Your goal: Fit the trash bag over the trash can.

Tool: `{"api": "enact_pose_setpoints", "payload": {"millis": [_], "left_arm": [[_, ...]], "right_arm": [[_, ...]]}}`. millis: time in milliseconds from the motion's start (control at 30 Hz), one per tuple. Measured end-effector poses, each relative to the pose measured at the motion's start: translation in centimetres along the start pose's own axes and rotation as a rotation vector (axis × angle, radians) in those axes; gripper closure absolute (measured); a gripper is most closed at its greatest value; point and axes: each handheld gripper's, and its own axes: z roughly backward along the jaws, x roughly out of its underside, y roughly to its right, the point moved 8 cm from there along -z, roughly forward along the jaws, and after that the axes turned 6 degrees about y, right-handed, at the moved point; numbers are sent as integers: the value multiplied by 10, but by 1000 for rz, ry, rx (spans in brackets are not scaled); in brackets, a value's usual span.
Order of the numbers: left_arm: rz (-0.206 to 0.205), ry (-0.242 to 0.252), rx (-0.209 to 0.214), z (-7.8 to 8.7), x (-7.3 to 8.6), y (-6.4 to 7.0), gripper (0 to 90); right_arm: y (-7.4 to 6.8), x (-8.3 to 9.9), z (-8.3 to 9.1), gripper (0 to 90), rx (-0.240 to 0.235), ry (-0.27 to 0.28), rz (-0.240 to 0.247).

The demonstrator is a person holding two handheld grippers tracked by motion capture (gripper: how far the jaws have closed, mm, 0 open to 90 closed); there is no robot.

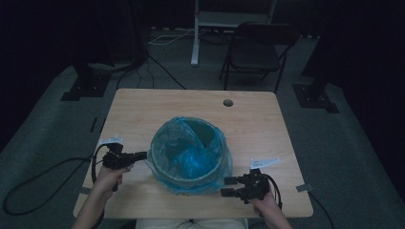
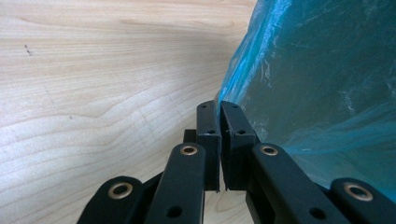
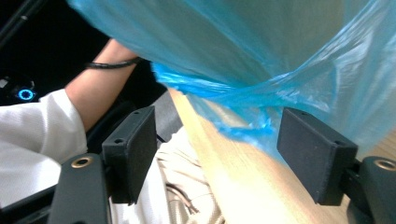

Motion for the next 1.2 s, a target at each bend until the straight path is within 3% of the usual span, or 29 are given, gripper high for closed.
{"api": "enact_pose_setpoints", "payload": {"millis": [67, 133, 167, 200, 333, 433, 467, 533, 600, 633, 733, 833, 900, 1000, 1067, 1133, 1200], "left_arm": [[2, 14, 38, 0, 0, 3, 876], [2, 14, 38, 0, 0, 3, 871], [-24, 44, 43, 0, -1, 7, 721], [-38, 48, 29, 1, -2, 7, 636], [-54, 83, 47, 4, -6, 12, 371], [-111, 94, 24, 8, -7, 16, 268], [-133, 89, 33, 8, -6, 18, 192], [-183, 64, 31, 8, -3, 23, 88], [-207, 70, 28, 8, -2, 27, 78], [-219, 65, 32, 9, -2, 29, 0], [-249, 148, 8, 17, -7, 32, 1], [-281, 233, -20, 26, -12, 35, 2], [-283, 242, -26, 29, -12, 35, 2], [-270, 249, -17, 31, -9, 34, 2], [-263, 262, -20, 33, -8, 32, 2], [-253, 272, -16, 35, -7, 30, 2], [-250, 289, -29, 36, -6, 28, 2]], "right_arm": [[-5, -1, 9, 280, -15, 15, 10], [-6, -3, 14, 280, -15, 31, 11], [-2, -9, 22, 280, 22, 63, 18], [1, -13, 26, 275, 55, 82, 15], [11, -40, 41, 228, 154, 154, 32], [11, -65, 47, 227, 195, 214, 69], [11, -74, 48, 211, 211, 239, 88], [8, -91, 45, 186, 212, 260, 113], [3, -108, 38, 157, 200, 262, 149], [1, -116, 32, 139, 190, 254, 166], [-12, -142, 11, 142, 154, 242, 223], [-25, -163, -13, 145, 160, 199, 302], [-34, -176, -30, 145, 145, 174, 337], [-46, -189, -54, 145, 85, 116, 365], [-51, -196, -71, 145, 64, 55, 381], [-52, -199, -75, 145, 64, 41, 387], [-54, -204, -93, 145, 60, -31, 399]]}}
